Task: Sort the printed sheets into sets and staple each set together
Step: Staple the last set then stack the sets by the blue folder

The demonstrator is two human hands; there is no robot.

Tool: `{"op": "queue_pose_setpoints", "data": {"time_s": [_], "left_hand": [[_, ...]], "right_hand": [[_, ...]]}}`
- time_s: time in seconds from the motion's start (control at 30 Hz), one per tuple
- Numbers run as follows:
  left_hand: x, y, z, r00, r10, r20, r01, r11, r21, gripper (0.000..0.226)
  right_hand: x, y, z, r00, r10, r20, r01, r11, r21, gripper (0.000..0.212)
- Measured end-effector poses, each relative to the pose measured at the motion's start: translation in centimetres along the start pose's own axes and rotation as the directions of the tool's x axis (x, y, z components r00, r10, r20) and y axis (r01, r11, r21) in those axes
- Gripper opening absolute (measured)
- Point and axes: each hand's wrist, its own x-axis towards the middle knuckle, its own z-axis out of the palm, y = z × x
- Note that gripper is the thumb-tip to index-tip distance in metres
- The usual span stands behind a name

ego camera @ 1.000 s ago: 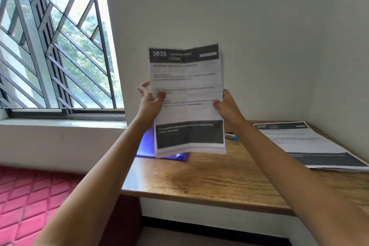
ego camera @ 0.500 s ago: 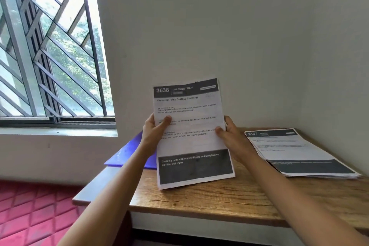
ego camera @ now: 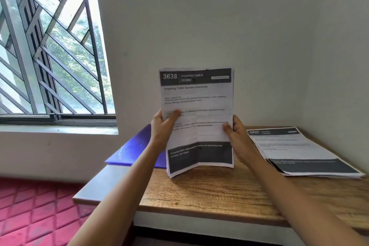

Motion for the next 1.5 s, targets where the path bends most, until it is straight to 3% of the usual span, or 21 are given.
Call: {"op": "queue_pose_setpoints", "data": {"time_s": [0.17,0.3,0.67,0.9,1.0,1.07,1.2,1.3,1.4,1.5], "left_hand": [[-1.3,-1.7,-0.5,0.994,-0.027,-0.108,0.036,0.996,0.077,0.020],[-1.3,-1.5,-0.3,0.983,0.103,-0.155,-0.067,0.973,0.221,0.007],[-4.5,-3.0,0.2,0.923,0.352,-0.154,-0.264,0.873,0.411,0.033],[-3.4,-2.4,0.8,0.966,0.219,-0.139,-0.136,0.882,0.450,0.022],[-2.7,-1.6,1.2,0.981,0.138,-0.135,-0.055,0.870,0.491,0.023],[-2.3,-1.0,1.2,0.991,0.062,-0.120,0.012,0.845,0.534,0.023],[-2.1,-0.8,1.2,0.992,-0.090,-0.086,0.124,0.760,0.638,0.020],[-3.0,-1.8,1.6,0.976,-0.206,-0.075,0.196,0.663,0.722,0.021],[-4.2,-3.4,2.1,0.954,-0.297,-0.042,0.203,0.536,0.819,0.036],[-5.1,-4.0,2.6,0.917,-0.393,-0.068,0.267,0.478,0.837,0.038]], "right_hand": [[-0.8,0.0,0.0,0.999,0.032,0.034,-0.031,0.999,-0.030,0.030],[-1.0,-0.3,0.2,0.997,0.058,0.041,-0.057,0.998,-0.021,0.029],[-1.3,-0.4,0.0,0.994,0.110,0.027,-0.108,0.993,-0.047,0.019],[-1.8,-1.0,0.5,0.996,0.078,0.040,-0.072,0.988,-0.133,0.018],[-1.8,-1.6,0.5,0.999,0.040,0.013,-0.034,0.948,-0.318,0.025],[-1.6,-2.0,0.5,0.999,0.046,-0.018,-0.049,0.900,-0.434,0.030],[-1.0,-2.8,0.3,0.981,0.190,-0.046,-0.181,0.792,-0.583,0.032],[-1.5,-3.5,0.2,0.949,0.314,-0.014,-0.221,0.633,-0.742,0.034],[-2.4,-3.6,0.1,0.912,0.411,-0.018,-0.230,0.472,-0.851,0.032],[-3.1,-3.3,-0.3,0.895,0.443,-0.044,-0.246,0.409,-0.878,0.030]]}}
